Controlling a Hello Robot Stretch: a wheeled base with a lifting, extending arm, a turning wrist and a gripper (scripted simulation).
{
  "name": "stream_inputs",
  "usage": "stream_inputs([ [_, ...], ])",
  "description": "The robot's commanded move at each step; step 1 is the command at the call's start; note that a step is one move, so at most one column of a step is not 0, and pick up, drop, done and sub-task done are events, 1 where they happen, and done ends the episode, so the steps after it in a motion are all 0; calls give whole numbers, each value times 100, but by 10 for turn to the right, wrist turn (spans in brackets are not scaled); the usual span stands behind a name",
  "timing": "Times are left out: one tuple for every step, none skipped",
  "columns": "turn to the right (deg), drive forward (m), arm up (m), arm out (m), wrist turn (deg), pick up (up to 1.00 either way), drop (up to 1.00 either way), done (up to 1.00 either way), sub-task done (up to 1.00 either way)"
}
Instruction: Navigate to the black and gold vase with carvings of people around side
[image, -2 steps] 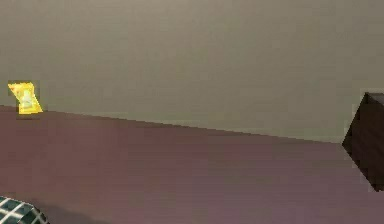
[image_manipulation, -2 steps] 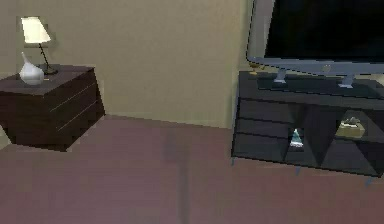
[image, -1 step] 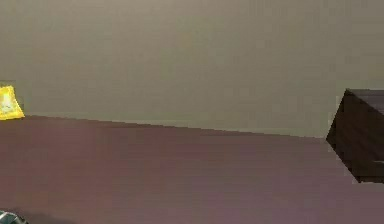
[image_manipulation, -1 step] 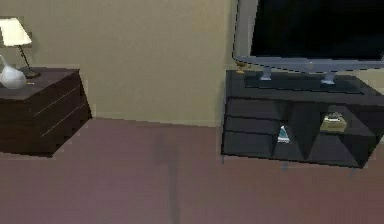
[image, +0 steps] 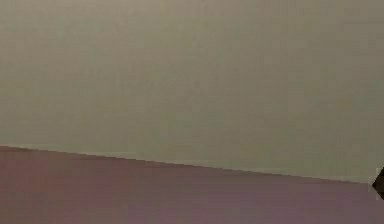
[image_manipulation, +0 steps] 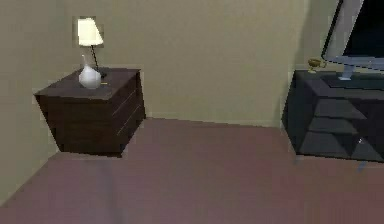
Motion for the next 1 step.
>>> stream_inputs([
  [-300,0,0,0,0,0,0,0,0],
])
